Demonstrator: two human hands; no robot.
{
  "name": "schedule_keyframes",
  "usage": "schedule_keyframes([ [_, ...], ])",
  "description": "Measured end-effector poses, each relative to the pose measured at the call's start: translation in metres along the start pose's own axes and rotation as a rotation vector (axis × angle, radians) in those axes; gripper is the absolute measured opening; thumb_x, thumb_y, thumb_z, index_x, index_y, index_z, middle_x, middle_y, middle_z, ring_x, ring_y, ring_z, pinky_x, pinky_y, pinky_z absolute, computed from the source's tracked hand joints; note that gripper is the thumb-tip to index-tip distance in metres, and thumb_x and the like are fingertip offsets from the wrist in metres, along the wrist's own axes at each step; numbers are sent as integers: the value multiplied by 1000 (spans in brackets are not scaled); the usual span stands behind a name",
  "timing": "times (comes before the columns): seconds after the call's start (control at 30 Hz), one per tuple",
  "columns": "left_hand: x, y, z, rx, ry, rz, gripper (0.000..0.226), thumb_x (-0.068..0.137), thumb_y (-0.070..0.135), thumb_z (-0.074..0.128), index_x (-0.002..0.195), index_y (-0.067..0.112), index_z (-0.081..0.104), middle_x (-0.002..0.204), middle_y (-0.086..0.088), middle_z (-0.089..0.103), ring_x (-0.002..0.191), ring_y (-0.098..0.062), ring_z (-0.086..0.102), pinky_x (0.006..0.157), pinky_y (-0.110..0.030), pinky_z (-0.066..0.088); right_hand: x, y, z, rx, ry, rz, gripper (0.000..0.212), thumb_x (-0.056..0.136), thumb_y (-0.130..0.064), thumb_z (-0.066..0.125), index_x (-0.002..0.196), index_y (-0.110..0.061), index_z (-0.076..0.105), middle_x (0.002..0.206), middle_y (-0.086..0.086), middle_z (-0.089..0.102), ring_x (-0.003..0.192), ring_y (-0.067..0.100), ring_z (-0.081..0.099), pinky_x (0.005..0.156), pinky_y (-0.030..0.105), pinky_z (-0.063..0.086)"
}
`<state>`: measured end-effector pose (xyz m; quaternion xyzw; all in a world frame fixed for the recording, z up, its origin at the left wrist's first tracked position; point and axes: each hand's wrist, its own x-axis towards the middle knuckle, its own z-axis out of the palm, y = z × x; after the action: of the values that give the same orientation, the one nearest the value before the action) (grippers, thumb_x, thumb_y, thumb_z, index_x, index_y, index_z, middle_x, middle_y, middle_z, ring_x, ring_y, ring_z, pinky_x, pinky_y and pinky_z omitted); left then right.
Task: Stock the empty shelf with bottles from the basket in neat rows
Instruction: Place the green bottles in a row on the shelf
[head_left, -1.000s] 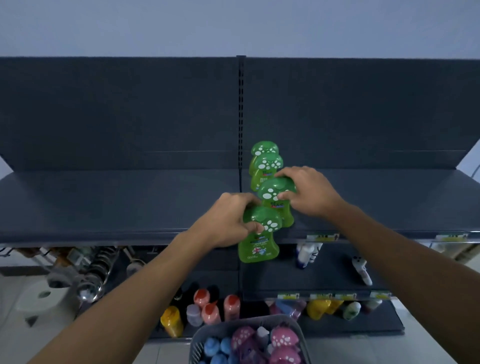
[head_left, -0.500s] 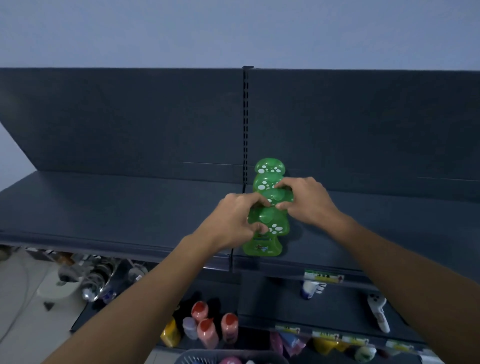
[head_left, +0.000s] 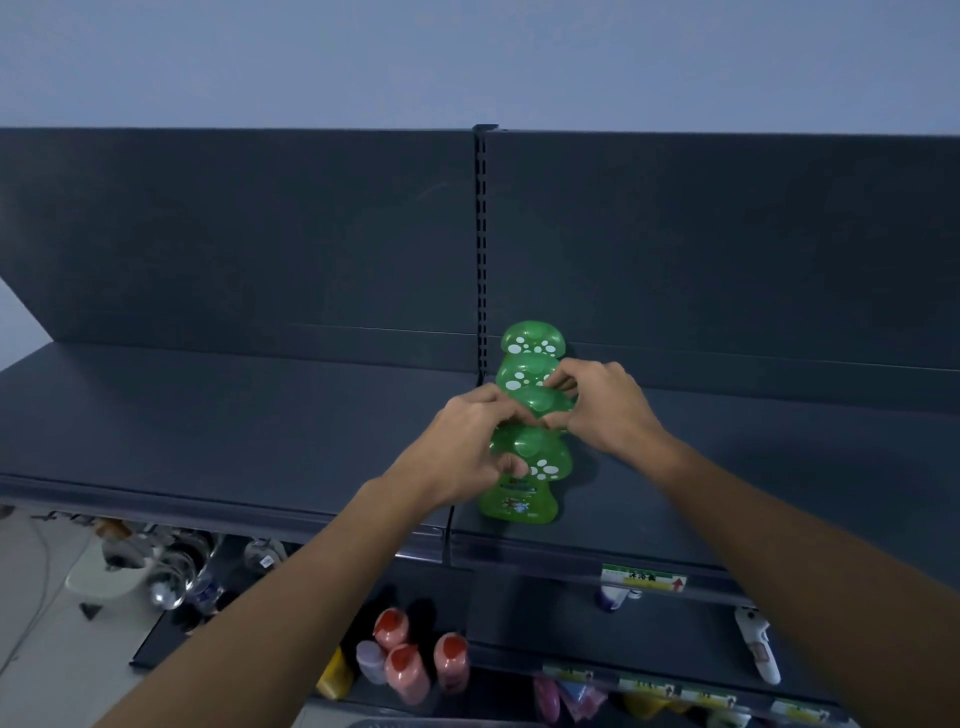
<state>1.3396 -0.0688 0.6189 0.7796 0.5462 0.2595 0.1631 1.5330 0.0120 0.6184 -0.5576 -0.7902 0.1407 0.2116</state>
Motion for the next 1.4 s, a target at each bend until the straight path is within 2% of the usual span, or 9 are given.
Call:
schedule_keyframes([
  [0.13, 2, -4, 6, -4, 11, 16, 51, 75, 26, 90, 122, 24, 70, 116, 11, 58, 106, -11, 58, 96, -33, 51, 4, 4, 3, 16, -6, -16, 47, 61, -42, 93, 101, -33, 69, 99, -15, 71, 98, 11, 67, 85, 34, 54],
  [0.33, 4, -8, 11, -22, 42, 47, 50, 76, 24, 89, 123, 21, 70, 118, 8, 59, 107, -13, 60, 97, -34, 51, 7, 10, 5, 78, 4, -11, 47, 61, -40, 94, 101, -33, 70, 95, -16, 70, 98, 9, 67, 89, 38, 56],
  [0.53, 2, -9, 15, -28, 61, 55, 50, 79, 23, 86, 125, 18, 69, 121, 8, 59, 107, -13, 60, 97, -35, 51, 6, 12, 7, 104, 30, -26, 46, 60, -40, 94, 100, -31, 72, 87, -21, 65, 92, 6, 67, 86, 37, 57],
  [0.83, 0, -11, 19, -24, 87, 84, 48, 81, 23, 85, 126, 20, 68, 121, 10, 58, 106, -11, 60, 97, -33, 51, 7, 11, 14, 119, 60, -40, 39, 67, -32, 91, 101, -29, 71, 97, -13, 73, 93, 10, 67, 86, 39, 57],
  [1.27, -3, -11, 25, 11, 133, 113, 48, 84, 15, 81, 129, 18, 66, 122, 7, 57, 104, -18, 62, 92, -37, 53, 8, 7, 15, 71, 64, -33, 39, 70, -34, 89, 103, -29, 68, 102, -12, 71, 96, 14, 66, 86, 40, 55],
  [1.4, -5, -10, 24, 34, 124, 107, 49, 86, 18, 80, 132, 20, 64, 123, 7, 56, 104, -17, 61, 92, -34, 52, 8, 6, 15, 60, 49, -33, 40, 70, -35, 89, 103, -30, 67, 105, -13, 71, 100, 13, 66, 87, 41, 55],
])
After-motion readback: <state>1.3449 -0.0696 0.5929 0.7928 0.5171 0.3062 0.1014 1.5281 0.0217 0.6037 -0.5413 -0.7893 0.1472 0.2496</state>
